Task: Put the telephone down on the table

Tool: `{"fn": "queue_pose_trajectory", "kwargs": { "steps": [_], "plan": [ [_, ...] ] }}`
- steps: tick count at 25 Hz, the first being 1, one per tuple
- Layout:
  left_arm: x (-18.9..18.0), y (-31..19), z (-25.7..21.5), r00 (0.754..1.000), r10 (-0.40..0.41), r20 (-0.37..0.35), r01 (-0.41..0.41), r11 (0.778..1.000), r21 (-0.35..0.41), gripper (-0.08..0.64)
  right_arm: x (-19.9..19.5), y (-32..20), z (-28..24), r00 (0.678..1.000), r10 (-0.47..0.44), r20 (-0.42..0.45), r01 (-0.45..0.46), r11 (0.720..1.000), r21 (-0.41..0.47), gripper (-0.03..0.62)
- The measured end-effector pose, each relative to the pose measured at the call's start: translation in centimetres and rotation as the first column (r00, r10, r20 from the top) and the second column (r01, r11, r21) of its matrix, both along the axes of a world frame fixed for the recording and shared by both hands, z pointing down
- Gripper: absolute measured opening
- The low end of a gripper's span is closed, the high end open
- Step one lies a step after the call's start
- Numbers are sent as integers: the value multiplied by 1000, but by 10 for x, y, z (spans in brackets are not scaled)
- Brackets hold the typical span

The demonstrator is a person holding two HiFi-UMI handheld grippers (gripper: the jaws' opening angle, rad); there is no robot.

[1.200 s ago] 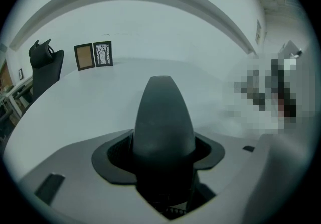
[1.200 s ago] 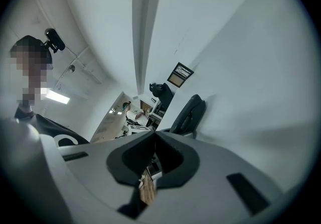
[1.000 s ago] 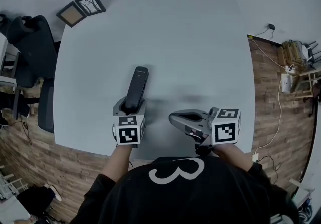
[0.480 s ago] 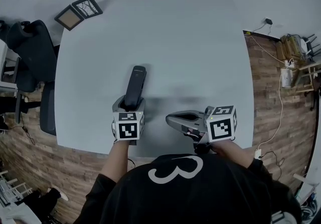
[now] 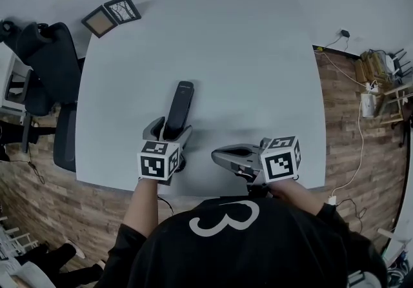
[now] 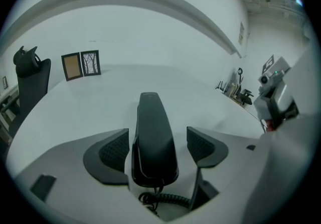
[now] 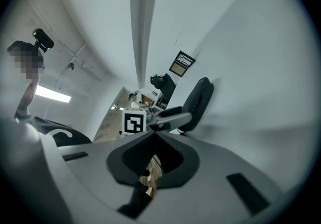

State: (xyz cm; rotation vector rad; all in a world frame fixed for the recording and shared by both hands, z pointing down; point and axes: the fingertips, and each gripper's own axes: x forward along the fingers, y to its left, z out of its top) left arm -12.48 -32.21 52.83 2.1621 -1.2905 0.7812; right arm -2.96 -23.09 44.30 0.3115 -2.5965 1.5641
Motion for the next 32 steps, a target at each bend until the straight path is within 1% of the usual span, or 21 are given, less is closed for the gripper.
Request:
{"fn": "queue_pose_trajectory", "kwargs": {
  "steps": [3,4,7,9,10,11,13,15,17,19,21,23,25,27,30,32],
  "plan": [
    [-12,6,-37,1000,-16,5,16,998,68,351,-1,4,-6,1000,7,-2,-7,1000,29,9],
    [-16,10,-51,1000,-26,-10,27,995,93,350,-2,6,-8,1000,8,-8,-7,999,45,9],
    [-20,30,-92,992,-32,-119,48,990,131,350,-4,16,-17,999,1,-34,3,994,111,9],
    [-18,53,-112,985,-24,-173,50,988,143,348,-5,27,-28,999,-8,-44,16,985,172,9],
    [-17,66,-121,982,-16,-187,44,988,150,333,-6,33,-35,999,-10,-44,19,979,201,9],
    [-14,78,-129,980,-3,-197,35,987,158,301,-6,38,-43,999,-9,-40,18,974,225,9],
    [-8,95,-144,977,17,-215,21,985,174,273,-8,40,-60,1000,-3,-24,9,965,264,9],
    [-6,111,-157,971,8,-239,35,984,175,218,-10,44,-76,1000,4,-10,-1,954,300,9],
    [-8,129,-168,964,-16,-264,62,984,169,114,-15,54,-91,1000,10,7,-12,943,331,9],
    [-7,145,-179,957,-10,-291,65,982,179,46,-18,64,-104,1000,15,26,-23,936,351,9],
    [-1,155,-195,947,29,-321,37,979,198,20,-20,68,-118,999,18,39,-30,932,360,9],
    [4,165,-208,938,66,-342,10,977,214,12,-25,74,-130,999,14,48,-31,929,369,9],
    [3,192,-210,931,80,-357,3,974,225,12,-30,99,-134,998,6,58,-28,921,388,9],
    [2,220,-209,914,90,-396,4,973,232,12,-34,127,-134,998,0,60,-25,910,415,9],
    [0,242,-212,868,103,-485,12,974,228,12,-37,147,-135,999,7,54,-30,902,430,9],
    [0,252,-212,845,111,-522,8,975,221,12,-38,156,-134,999,16,50,-35,902,430,9]
  ]
}}
